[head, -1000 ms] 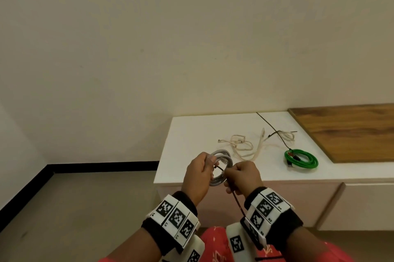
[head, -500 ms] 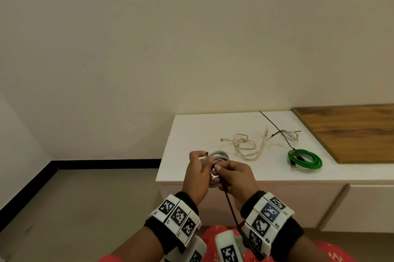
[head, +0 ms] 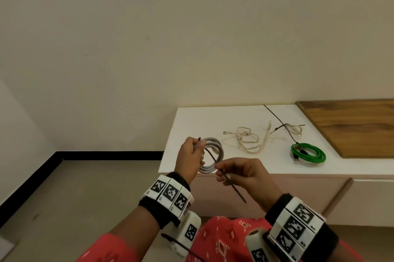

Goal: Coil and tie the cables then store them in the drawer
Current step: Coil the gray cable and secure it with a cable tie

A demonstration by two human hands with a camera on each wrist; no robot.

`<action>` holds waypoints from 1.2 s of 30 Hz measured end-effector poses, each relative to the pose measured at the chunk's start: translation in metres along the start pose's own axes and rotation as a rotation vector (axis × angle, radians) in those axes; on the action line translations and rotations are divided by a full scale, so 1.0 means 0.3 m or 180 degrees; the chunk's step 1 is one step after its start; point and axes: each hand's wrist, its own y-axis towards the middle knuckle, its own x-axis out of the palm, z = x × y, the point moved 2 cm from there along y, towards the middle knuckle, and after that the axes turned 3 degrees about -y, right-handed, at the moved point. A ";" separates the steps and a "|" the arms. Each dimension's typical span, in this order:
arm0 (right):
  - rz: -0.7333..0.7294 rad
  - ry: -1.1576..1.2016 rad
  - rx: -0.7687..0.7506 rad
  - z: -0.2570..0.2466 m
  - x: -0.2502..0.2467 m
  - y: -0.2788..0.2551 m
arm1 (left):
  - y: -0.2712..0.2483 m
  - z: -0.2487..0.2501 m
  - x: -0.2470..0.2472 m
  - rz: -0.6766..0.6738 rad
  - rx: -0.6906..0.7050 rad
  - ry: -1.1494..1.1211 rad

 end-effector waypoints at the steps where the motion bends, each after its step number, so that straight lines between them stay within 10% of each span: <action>1: -0.0001 -0.0152 -0.0151 -0.004 -0.004 -0.010 | 0.003 -0.002 -0.005 0.0000 -0.0043 -0.0022; 7: 0.0147 -0.0836 -0.1003 -0.060 -0.002 -0.055 | 0.003 0.005 -0.010 -0.0118 -0.0195 -0.0147; 20: 0.0696 0.0325 0.0233 -0.043 -0.025 0.001 | -0.044 0.052 0.051 -0.0714 -0.0169 0.0049; 36: 0.0816 0.0173 0.0313 -0.067 -0.035 0.042 | -0.058 0.072 0.061 -0.0930 0.0104 0.0449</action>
